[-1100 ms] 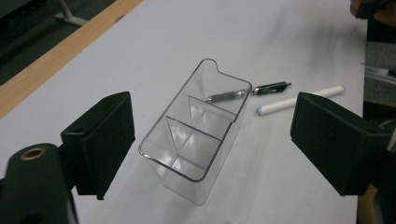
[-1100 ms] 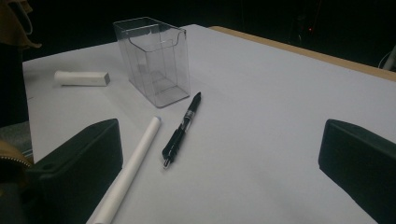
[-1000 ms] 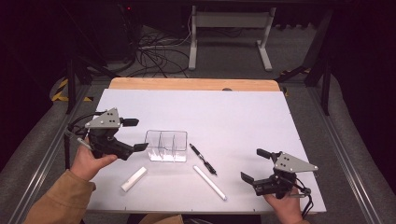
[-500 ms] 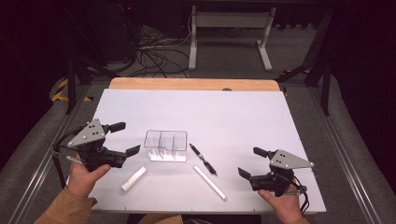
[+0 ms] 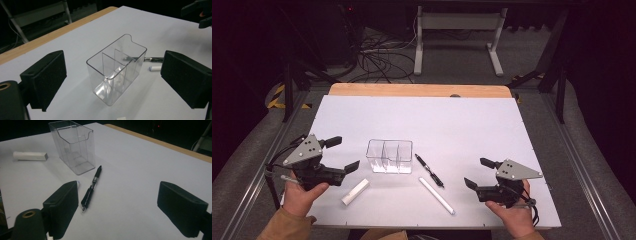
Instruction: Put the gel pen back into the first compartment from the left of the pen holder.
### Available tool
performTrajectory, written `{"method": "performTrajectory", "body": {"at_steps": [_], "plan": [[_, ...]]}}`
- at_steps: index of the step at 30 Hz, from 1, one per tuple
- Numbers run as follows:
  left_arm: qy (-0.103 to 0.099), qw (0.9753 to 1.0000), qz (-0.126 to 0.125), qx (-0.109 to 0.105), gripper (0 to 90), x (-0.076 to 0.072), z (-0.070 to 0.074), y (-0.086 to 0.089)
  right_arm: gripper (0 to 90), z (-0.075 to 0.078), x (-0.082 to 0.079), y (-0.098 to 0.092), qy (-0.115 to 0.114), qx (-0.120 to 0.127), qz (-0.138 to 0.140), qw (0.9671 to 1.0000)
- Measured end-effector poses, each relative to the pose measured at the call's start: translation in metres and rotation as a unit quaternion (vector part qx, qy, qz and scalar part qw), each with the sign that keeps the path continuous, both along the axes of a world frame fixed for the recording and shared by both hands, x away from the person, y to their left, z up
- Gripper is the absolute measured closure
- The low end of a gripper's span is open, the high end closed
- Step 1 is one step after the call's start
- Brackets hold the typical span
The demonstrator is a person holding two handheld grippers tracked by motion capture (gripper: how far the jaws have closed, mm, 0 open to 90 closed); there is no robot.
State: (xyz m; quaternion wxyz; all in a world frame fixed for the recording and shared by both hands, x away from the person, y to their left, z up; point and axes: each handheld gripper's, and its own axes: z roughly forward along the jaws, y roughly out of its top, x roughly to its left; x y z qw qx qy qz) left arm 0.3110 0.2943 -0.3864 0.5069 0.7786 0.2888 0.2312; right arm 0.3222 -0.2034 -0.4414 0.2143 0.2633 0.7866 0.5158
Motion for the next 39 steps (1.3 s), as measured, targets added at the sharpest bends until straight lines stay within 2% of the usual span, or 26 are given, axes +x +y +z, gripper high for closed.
{"method": "performTrajectory", "body": {"at_steps": [4, 8, 10, 11, 16, 17, 18, 19, 22, 24, 25, 39], "plan": [[-0.006, 0.9999, 0.005, 0.006, 7.4, -0.003, -0.002, 0.001, 19.8, 0.002, 0.000, 0.001, 0.002, 0.002, 0.000, 1.0000], [-0.006, 0.9999, 0.011, -0.004, 7.9, -0.004, -0.003, 0.003, 22.0, 0.007, 0.001, 0.007, -0.004, -0.009, -0.002, 0.9999], [-0.004, 0.9999, 0.013, -0.010, 8.2, -0.004, -0.005, 0.004, 25.6, 0.009, 0.002, 0.011, 0.001, -0.016, 0.001, 0.9999], [-0.002, 0.9998, 0.015, -0.013, 8.2, -0.004, -0.006, 0.005, 29.7, 0.012, 0.004, 0.015, 0.012, -0.016, 0.002, 0.9998], [-0.003, 0.9997, 0.023, -0.012, 8.4, -0.005, -0.010, 0.008, 30.3, 0.017, 0.009, 0.024, 0.028, -0.020, 0.005, 0.9994], [-0.003, 0.9996, 0.023, -0.012, 8.5, -0.006, -0.011, 0.010, 30.5, 0.018, 0.012, 0.030, 0.039, -0.027, 0.006, 0.9989], [-0.003, 0.9996, 0.023, -0.012, 8.5, -0.006, -0.011, 0.010, 30.5, 0.018, 0.012, 0.030, 0.039, -0.027, 0.006, 0.9989], [-0.002, 0.9996, 0.025, -0.015, 8.4, -0.007, -0.011, 0.011, 33.4, 0.020, 0.015, 0.036, 0.044, -0.037, 0.010, 0.9983], [-0.004, 0.9995, 0.026, -0.016, 8.4, -0.007, -0.011, 0.012, 33.5, 0.022, 0.018, 0.042, 0.048, -0.046, 0.013, 0.9977], [-0.004, 0.9995, 0.028, -0.018, 8.5, -0.007, -0.011, 0.013, 29.5, 0.025, 0.021, 0.048, 0.053, -0.051, 0.007, 0.9973], [-0.004, 0.9994, 0.027, -0.019, 8.4, -0.008, -0.011, 0.014, 29.2, 0.027, 0.026, 0.052, 0.077, -0.050, 0.013, 0.9957], [-0.004, 0.9991, 0.035, -0.025, 8.5, -0.008, -0.012, 0.019, 29.4, 0.029, 0.043, 0.073, 0.089, -0.079, 0.024, 0.9926]]}}
